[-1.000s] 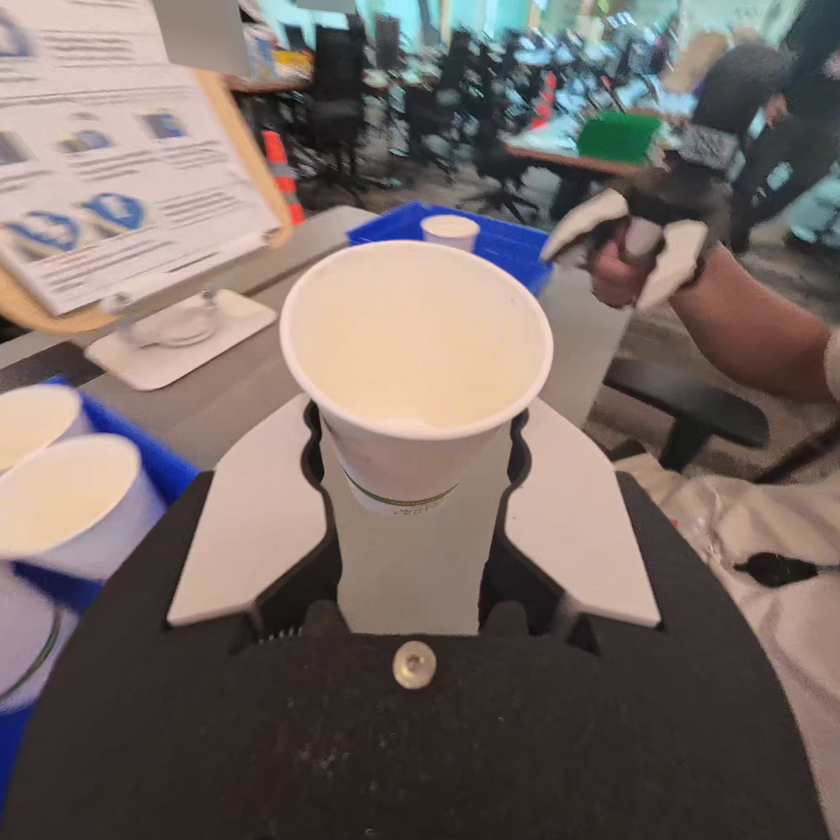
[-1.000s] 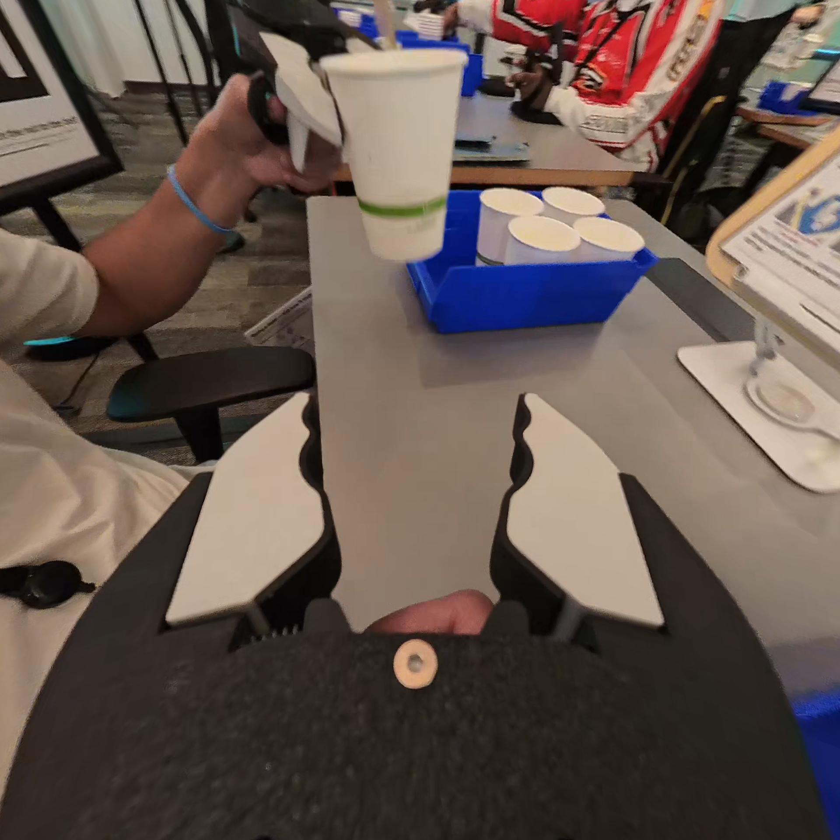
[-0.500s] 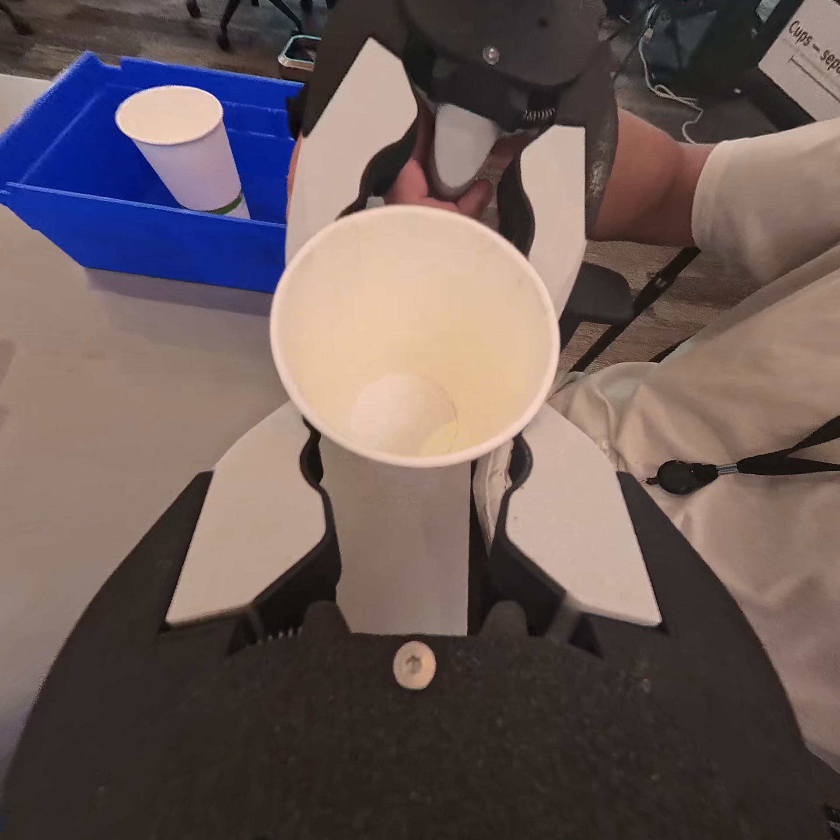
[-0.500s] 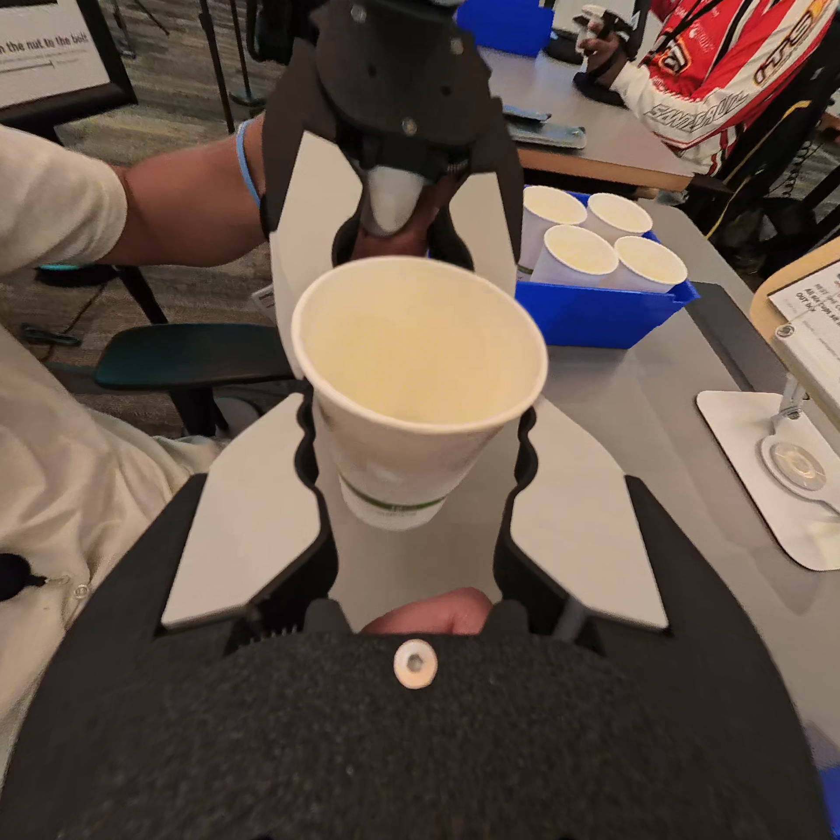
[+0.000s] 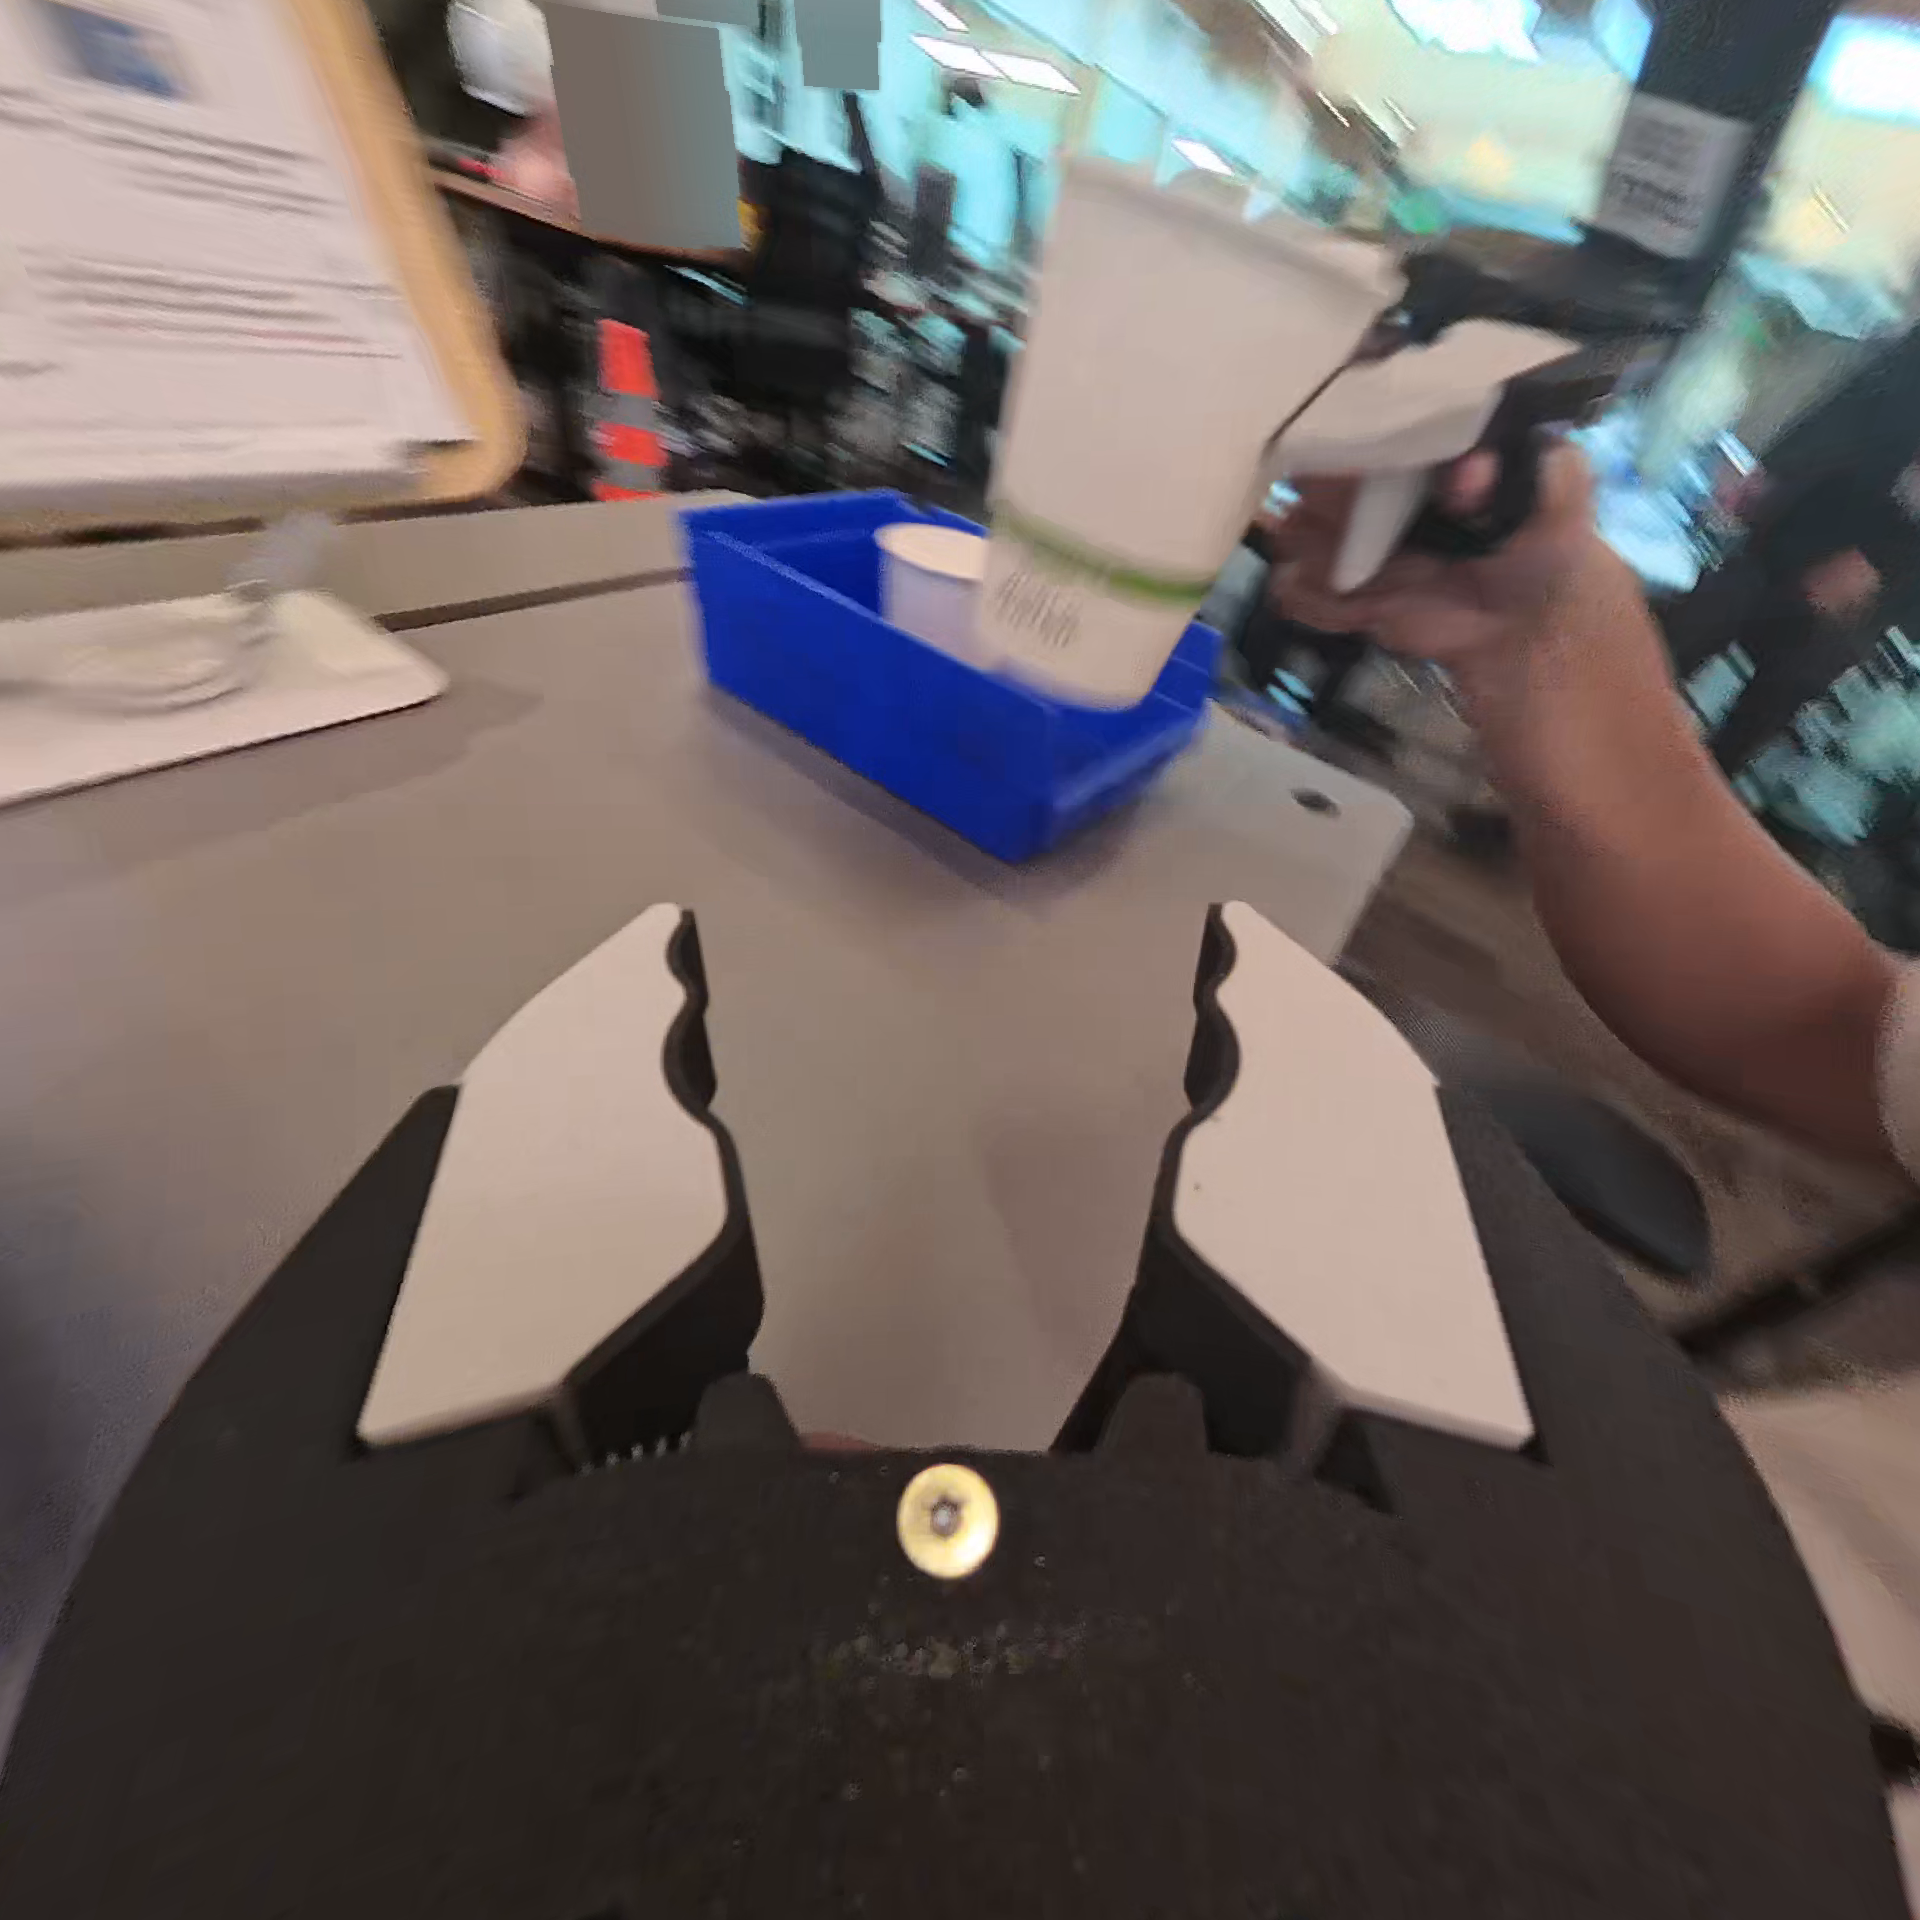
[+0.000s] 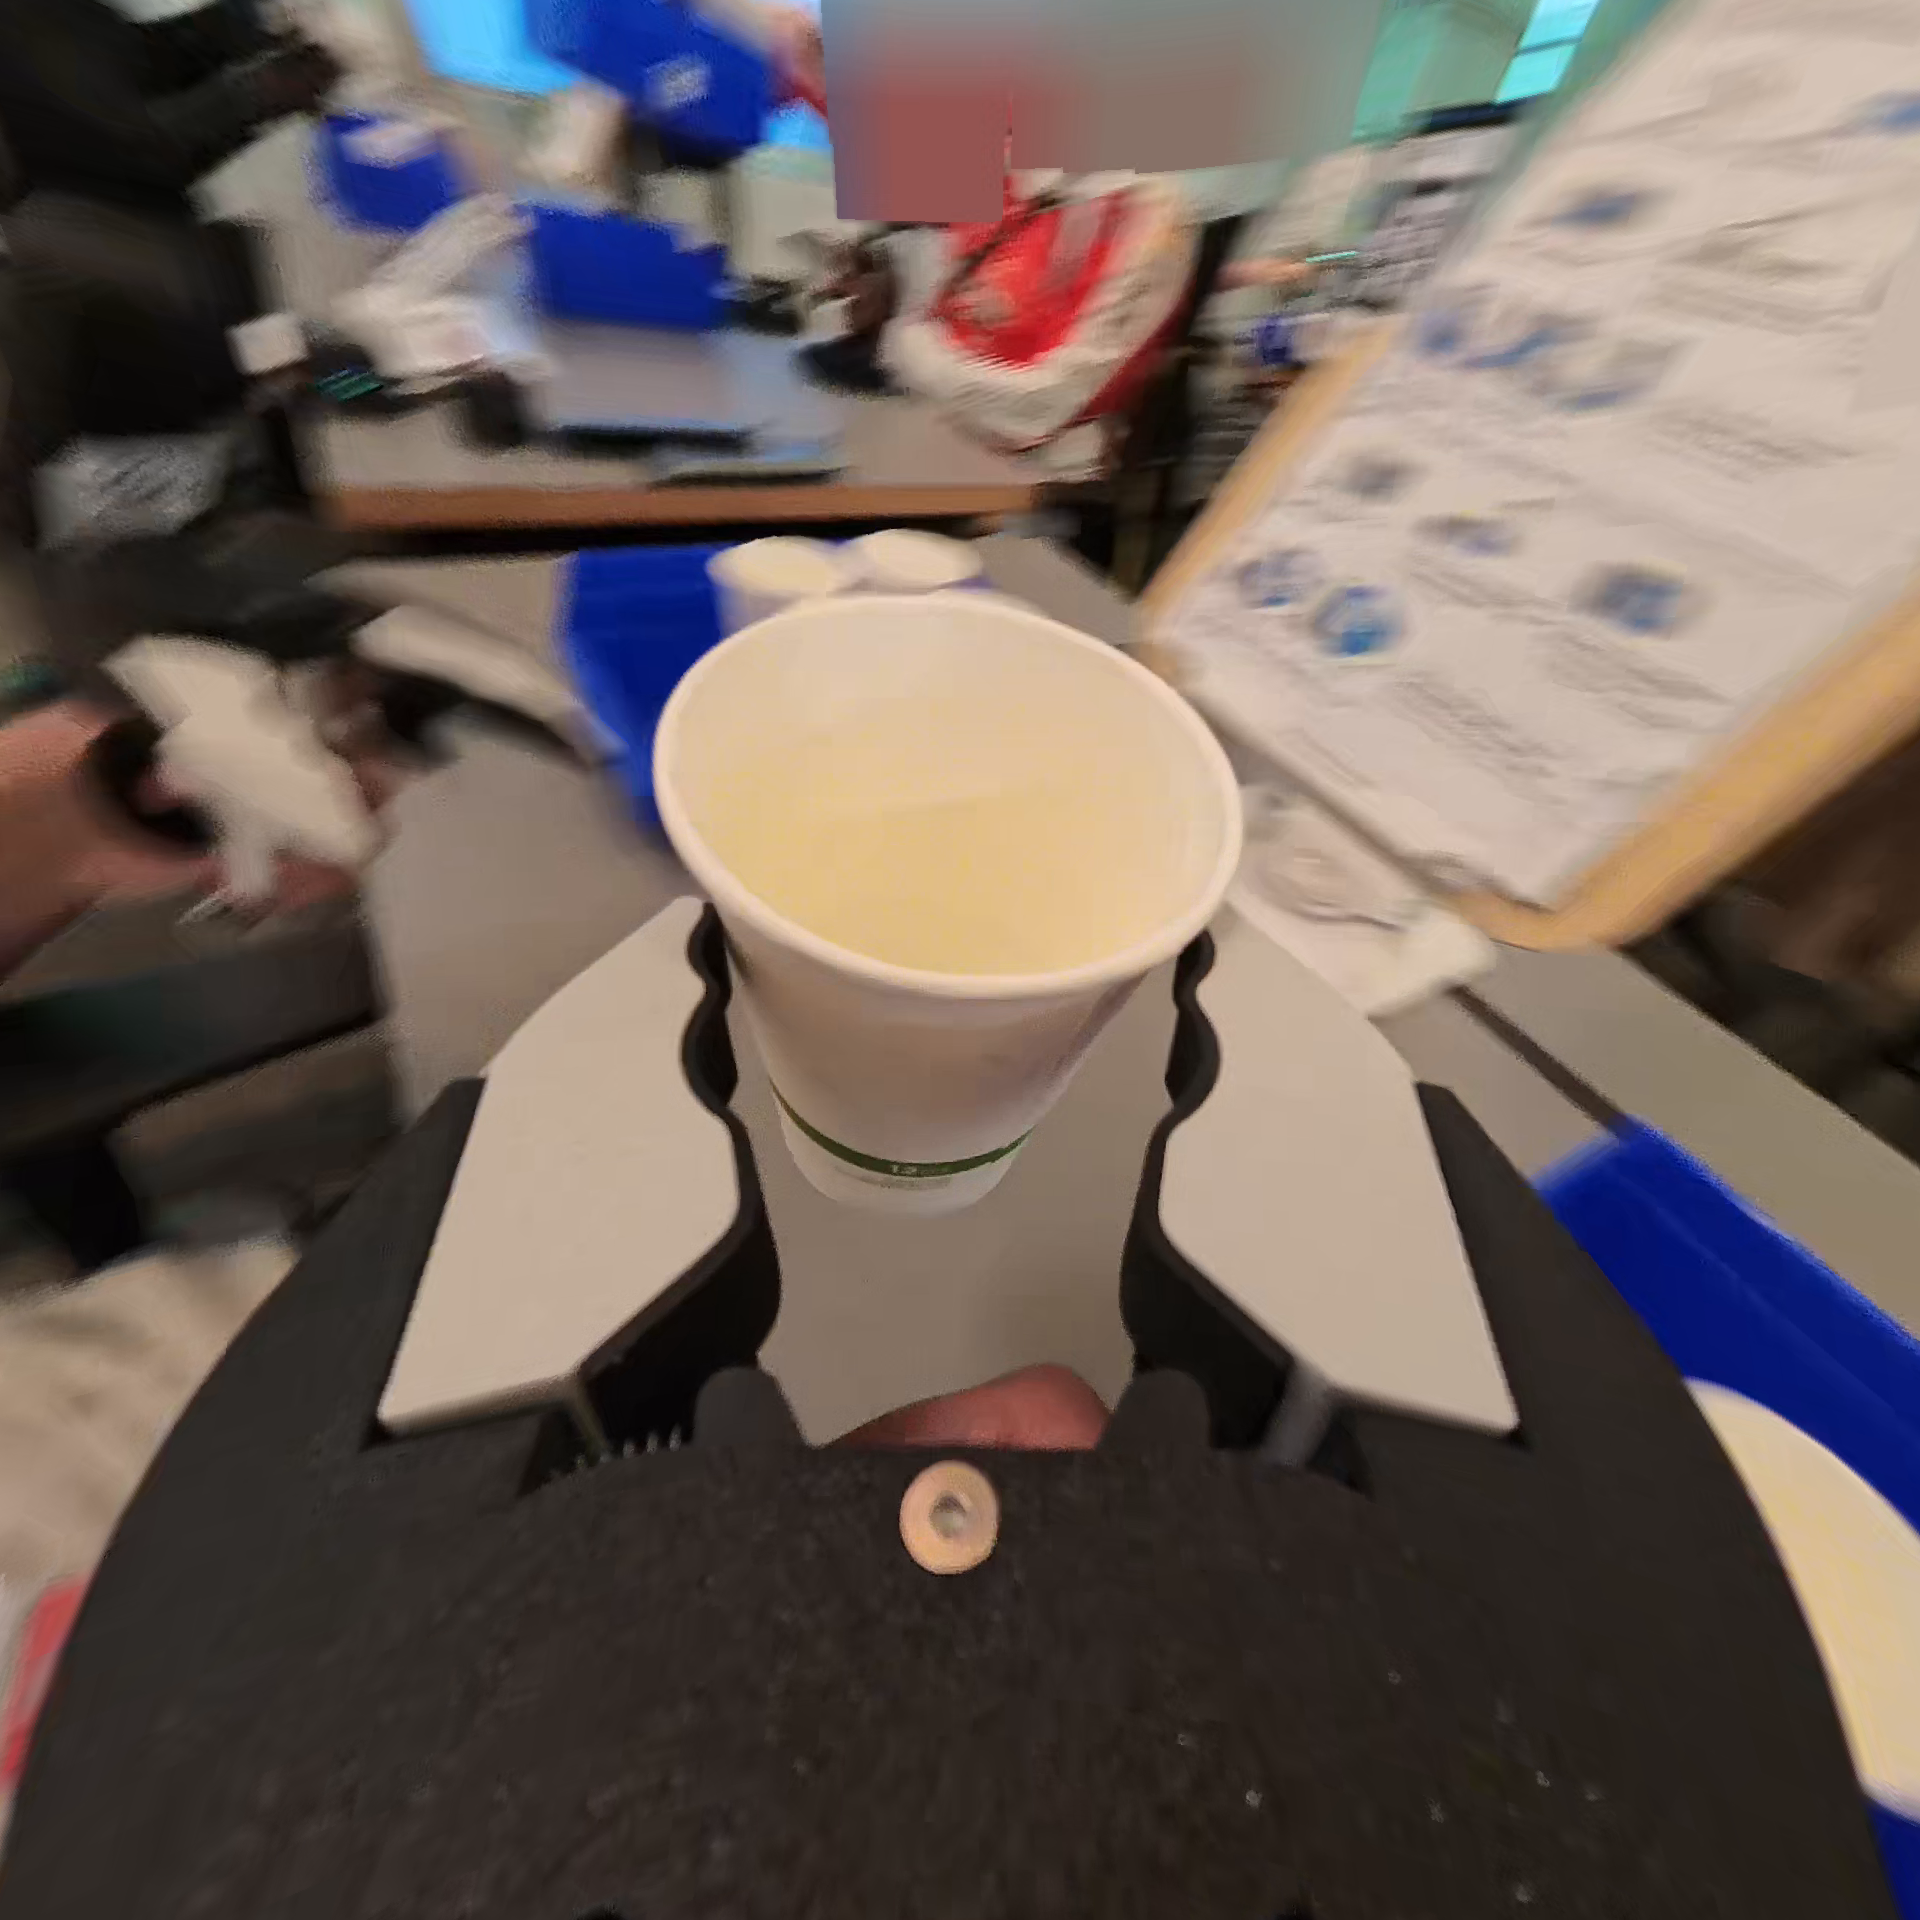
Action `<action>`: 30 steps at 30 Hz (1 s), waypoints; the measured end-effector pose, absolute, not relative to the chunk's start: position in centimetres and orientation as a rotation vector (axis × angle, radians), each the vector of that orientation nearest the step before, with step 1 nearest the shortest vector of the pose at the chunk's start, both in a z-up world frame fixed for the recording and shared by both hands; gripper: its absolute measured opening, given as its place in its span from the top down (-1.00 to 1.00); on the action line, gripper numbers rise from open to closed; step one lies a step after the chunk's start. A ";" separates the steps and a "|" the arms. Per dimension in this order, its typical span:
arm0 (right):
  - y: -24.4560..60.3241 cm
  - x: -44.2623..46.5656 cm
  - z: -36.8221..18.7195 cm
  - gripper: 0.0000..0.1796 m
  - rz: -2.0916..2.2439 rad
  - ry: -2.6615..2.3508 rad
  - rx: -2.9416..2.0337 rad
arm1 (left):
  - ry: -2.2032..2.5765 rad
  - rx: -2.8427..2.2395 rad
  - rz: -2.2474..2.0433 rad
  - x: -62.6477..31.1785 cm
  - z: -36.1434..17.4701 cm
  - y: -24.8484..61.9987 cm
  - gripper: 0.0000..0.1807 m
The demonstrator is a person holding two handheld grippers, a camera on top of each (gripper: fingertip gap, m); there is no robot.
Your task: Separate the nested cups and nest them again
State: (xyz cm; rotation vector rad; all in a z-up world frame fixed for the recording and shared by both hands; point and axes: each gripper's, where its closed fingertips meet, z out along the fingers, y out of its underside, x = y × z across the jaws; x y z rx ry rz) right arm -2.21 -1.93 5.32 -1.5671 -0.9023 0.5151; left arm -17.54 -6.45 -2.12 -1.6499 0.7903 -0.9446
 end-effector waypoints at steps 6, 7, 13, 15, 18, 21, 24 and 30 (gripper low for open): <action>5.9 12.9 9.5 0.08 0.113 -0.240 -1.647 | 0.468 -1.728 -0.868 -21.9 -6.4 -5.3 0.11; 6.9 14.6 8.8 0.08 0.073 -0.180 -1.672 | 0.464 -1.731 -0.857 -22.1 -6.7 -5.1 0.11; 11.4 19.6 1.5 0.08 -0.058 -0.035 -1.843 | 0.552 -1.743 -0.823 -20.8 -7.5 -5.3 0.12; 12.0 20.2 0.1 0.08 -0.069 -0.010 -1.861 | 0.582 -1.760 -0.827 -20.4 -8.0 -5.5 0.12; 12.6 20.4 -1.5 0.07 -0.088 -0.020 -1.895 | 0.592 -1.769 -0.846 -20.0 -8.4 -5.8 0.13; 12.9 20.2 -2.8 0.07 -0.101 -0.057 -1.936 | 0.625 -1.783 -0.846 -19.5 -8.8 -6.0 0.13; 13.1 20.2 -4.0 0.06 -0.085 -0.064 -1.972 | 0.654 -1.787 -0.840 -19.1 -9.1 -6.2 0.13; 12.9 20.3 -6.2 0.06 -0.079 -0.092 -2.032 | 0.693 -1.831 -0.793 -18.8 -10.3 -6.2 0.18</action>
